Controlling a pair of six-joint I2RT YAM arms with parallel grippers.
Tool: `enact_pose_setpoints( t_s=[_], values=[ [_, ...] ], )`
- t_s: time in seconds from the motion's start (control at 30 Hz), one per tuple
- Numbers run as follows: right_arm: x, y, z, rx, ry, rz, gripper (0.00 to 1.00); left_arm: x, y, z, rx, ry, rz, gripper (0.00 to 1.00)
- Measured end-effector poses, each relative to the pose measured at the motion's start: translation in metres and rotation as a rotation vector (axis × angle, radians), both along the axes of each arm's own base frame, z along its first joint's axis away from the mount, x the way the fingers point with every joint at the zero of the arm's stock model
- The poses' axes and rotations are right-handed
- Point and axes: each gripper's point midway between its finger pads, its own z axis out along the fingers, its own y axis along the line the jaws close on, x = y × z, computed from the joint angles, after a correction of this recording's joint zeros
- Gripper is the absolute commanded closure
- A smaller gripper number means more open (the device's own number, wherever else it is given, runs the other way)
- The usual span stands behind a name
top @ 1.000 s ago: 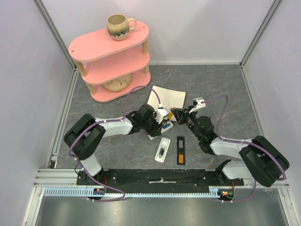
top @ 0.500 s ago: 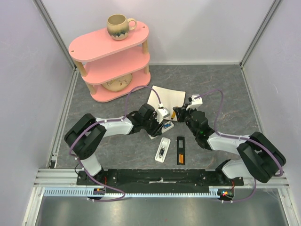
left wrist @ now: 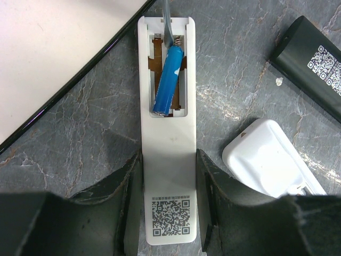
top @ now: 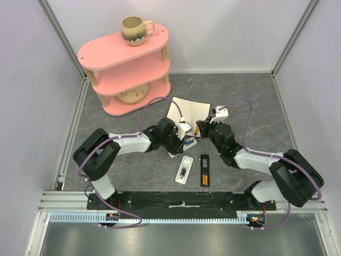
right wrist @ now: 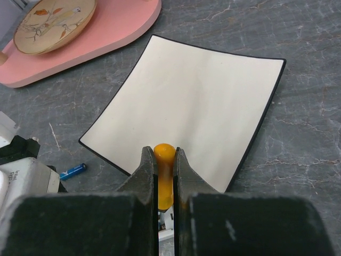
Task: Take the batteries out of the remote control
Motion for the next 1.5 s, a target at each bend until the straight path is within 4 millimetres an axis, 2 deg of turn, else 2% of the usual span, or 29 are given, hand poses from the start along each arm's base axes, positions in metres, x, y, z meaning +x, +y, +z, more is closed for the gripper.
enact_pose_setpoints(
  t_s=[0.4, 0.63, 1.17, 1.5],
  values=[
    [-0.009, 0.029, -0.006, 0.089, 0.045, 0.119, 1.0, 0.0, 0.0, 0.0, 0.0, 0.0, 0.0, 0.98],
    [-0.01, 0.039, -0.007, 0.106, 0.057, 0.165, 1.0, 0.0, 0.0, 0.0, 0.0, 0.0, 0.0, 0.98],
    [0.005, 0.054, -0.01, -0.114, 0.161, 0.216, 1.0, 0.0, 0.0, 0.001, -0.012, 0.02, 0.019, 0.98],
    [0.001, 0.055, -0.007, -0.173, 0.19, 0.24, 1.0, 0.001, 0.0, 0.001, -0.019, 0.027, 0.022, 0.98]
  ],
)
